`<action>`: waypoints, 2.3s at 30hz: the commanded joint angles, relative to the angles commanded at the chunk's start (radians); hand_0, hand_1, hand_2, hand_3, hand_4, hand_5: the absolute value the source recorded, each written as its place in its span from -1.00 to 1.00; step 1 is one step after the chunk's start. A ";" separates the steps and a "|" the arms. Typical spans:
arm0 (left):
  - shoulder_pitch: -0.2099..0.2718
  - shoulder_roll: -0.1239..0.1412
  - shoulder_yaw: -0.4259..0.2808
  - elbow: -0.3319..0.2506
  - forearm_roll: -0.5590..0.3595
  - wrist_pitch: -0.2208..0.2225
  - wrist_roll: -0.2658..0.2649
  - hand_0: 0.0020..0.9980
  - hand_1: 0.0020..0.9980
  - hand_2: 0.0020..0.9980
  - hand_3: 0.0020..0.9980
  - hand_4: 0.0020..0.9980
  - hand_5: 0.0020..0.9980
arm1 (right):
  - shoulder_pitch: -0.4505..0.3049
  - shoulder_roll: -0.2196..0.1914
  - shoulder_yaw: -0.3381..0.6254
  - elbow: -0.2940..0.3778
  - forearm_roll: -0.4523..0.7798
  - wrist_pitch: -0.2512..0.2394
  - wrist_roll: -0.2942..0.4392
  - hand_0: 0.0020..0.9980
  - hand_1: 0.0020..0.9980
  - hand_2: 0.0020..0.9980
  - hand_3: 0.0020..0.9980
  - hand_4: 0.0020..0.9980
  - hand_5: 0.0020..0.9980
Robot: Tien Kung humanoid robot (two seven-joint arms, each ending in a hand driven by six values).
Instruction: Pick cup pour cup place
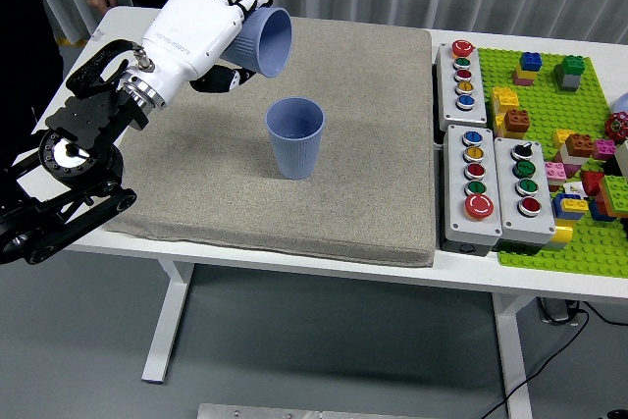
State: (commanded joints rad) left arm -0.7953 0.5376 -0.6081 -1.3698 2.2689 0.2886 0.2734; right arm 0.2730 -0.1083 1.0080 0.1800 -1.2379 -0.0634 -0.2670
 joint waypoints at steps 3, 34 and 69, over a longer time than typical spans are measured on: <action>0.007 -0.002 0.003 0.001 0.000 0.004 0.000 0.08 0.04 0.06 0.08 0.26 -0.75 | -0.002 0.001 0.004 0.000 -0.003 -0.005 -0.001 0.37 0.29 0.14 0.17 -1.00 -0.96; 0.199 -0.118 -0.169 0.117 -0.556 0.301 -0.188 0.07 0.04 0.06 0.07 0.27 -0.73 | -0.021 0.018 0.104 0.000 -0.092 -0.007 -0.008 0.35 0.28 0.14 0.16 -1.00 -0.79; 0.405 -0.370 -0.321 0.373 -1.293 0.357 -0.676 0.14 0.11 0.10 0.10 0.29 -0.68 | -0.022 0.037 0.066 0.000 -0.057 -0.012 -0.006 0.35 0.28 0.14 0.16 -1.00 -0.77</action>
State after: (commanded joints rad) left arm -0.3899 0.1677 -0.9293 -0.9964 0.9755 0.6454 -0.4027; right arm 0.2507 -0.0715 1.0741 0.1800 -1.2946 -0.0751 -0.2726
